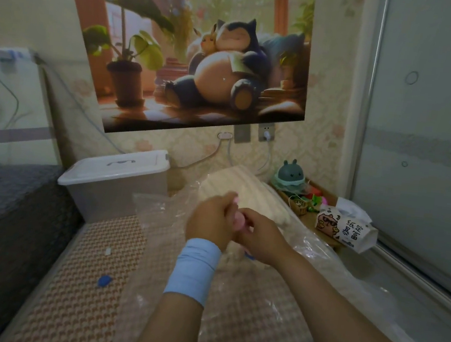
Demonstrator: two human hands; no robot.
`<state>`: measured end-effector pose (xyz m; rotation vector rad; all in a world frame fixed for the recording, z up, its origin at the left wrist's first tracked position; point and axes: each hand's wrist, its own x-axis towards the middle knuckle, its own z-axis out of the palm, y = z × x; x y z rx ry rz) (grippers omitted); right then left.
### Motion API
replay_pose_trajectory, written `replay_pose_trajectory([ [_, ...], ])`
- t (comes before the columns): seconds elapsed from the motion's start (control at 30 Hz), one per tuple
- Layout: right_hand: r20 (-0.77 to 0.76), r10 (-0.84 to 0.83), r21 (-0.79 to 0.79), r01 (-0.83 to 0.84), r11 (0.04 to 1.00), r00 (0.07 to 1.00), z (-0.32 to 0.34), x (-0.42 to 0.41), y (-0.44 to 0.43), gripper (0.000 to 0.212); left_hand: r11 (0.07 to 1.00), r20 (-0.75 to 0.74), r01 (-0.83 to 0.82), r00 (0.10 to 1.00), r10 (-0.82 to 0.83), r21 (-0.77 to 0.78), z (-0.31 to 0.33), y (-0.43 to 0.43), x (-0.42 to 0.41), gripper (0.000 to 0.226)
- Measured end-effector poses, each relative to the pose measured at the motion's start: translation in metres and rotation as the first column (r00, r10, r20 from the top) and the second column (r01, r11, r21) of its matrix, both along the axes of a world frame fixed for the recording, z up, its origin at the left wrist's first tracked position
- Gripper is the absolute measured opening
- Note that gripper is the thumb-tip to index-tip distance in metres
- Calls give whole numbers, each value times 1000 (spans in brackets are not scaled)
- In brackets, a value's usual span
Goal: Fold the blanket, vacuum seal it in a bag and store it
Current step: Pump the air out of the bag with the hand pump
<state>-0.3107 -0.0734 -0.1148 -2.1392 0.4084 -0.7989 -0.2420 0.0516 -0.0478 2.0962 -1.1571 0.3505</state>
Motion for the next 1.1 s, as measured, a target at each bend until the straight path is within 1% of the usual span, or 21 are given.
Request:
replay_pose_trajectory([
  [0.07,-8,6,-29,-7,1000,1000,1,-1,6,37,984,-39,1,999,6,178,-8,-5,1,27],
  [0.13,4,-1,-24,1,1000,1000,1,-1,5,31,990,35,-28,999,23,136,4,-3,-3,27],
  [0.2,30,-4,13,4,1000,1000,0,-1,-1,30,990,168,-52,983,74,-132,26,6,-12,26],
  [0.27,35,-9,24,8,1000,999,0,-1,-7,34,898,290,11,948,131,-440,52,18,-17,23],
  [0.3,34,-7,31,6,1000,999,0,-1,-9,34,854,341,49,927,154,-517,61,22,-17,22],
  [0.37,33,-8,31,7,999,999,-1,-1,-10,36,826,368,83,917,156,-558,65,22,-15,20],
  [0.43,25,-1,21,0,1000,1000,-3,0,-9,38,849,287,56,951,115,-526,48,12,-12,19],
  [0.47,24,4,23,-4,1000,1000,-3,1,-8,37,890,212,30,974,76,-454,34,6,-10,20],
  [0.53,18,-5,28,5,1000,1000,-2,-1,-3,27,981,39,30,999,-23,-191,4,-5,-5,24],
  [0.57,13,-8,17,7,1000,1000,-1,-2,-1,21,997,-20,57,998,-58,-56,-6,-9,-2,26],
  [0.6,11,-7,5,7,1000,1000,-1,-2,1,17,996,-41,78,996,-77,32,-11,-11,-1,27],
  [0.63,13,-6,1,6,1000,1000,-1,-3,2,14,995,-33,86,996,-84,51,-10,-11,-2,26],
  [0.67,20,-3,8,3,1000,1000,0,-4,2,14,996,-1,84,996,-84,6,-4,-9,-3,25],
  [0.73,38,-2,39,0,999,999,1,-4,-1,23,968,148,79,988,-45,-239,17,-2,-9,21],
  [0.8,42,0,50,-2,999,999,0,-4,-7,32,864,324,108,944,66,-491,43,9,-13,18],
  [0.83,42,5,48,-7,999,999,-1,-4,-9,34,819,377,124,919,119,-560,52,13,-14,18],
  [0.9,31,3,39,-4,999,1000,-2,-4,-10,36,780,383,138,914,138,-611,60,18,-11,19],
  [0.97,18,5,24,-6,1000,1000,-2,-4,-7,37,828,298,73,947,117,-556,49,15,-8,21],
  [1.0,12,6,18,-6,1000,1000,-2,-3,-5,36,887,263,3,955,134,-462,37,12,-7,23],
  [1.07,5,5,8,-5,1000,1000,0,-3,-1,33,985,260,-135,952,158,-105,14,3,-2,28],
  [1.1,-2,11,-1,-11,1000,1000,0,-3,2,32,985,243,-156,961,133,77,6,0,0,29],
])
